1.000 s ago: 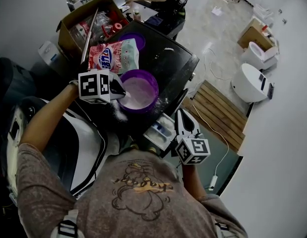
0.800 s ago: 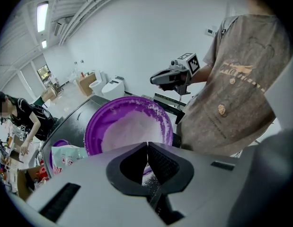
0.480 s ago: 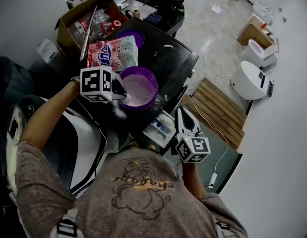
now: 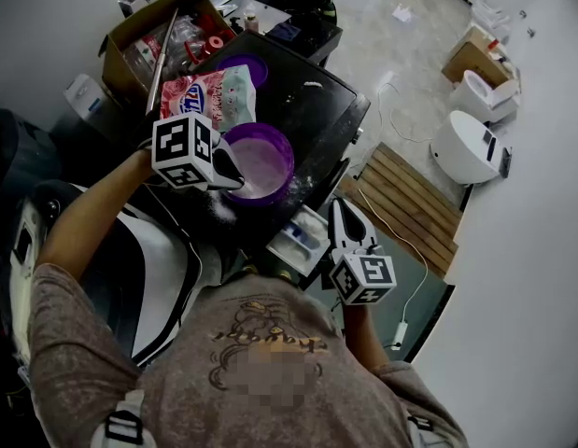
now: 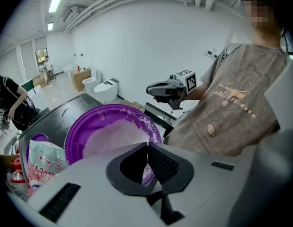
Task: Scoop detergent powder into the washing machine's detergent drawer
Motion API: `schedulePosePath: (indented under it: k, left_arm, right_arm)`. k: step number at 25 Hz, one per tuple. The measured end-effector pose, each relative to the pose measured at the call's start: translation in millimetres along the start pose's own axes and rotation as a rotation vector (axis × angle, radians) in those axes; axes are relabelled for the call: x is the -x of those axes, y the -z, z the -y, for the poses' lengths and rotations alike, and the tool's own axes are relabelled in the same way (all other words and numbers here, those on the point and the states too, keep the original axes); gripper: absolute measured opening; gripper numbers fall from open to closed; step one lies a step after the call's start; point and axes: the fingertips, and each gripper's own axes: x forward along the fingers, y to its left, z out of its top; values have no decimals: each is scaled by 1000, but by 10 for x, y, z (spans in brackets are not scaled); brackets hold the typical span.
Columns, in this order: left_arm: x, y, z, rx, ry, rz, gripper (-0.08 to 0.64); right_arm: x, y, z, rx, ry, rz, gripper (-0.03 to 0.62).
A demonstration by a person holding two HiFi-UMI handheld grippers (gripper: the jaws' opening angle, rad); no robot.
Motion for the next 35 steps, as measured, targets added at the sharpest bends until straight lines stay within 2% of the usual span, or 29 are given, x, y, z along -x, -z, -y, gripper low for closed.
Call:
schedulePosePath:
  k: [8,16,23,35]
  left_arm:
    - [-6,-48,-12,72,40,47,23]
    - [13,-97,-18,176,78,100,23]
    - [78,-149,-56,292,85,202,23]
    - [148,-205,-164,496,47,385,23]
  right_arm:
    - [-1,-6,13,6,5,-2,0]
    - [-11,30,20,14,2,-8,0]
    - [-10,26,-8,-16,-1,1,0]
    - [-37,72,-23,12,-11,-15,0]
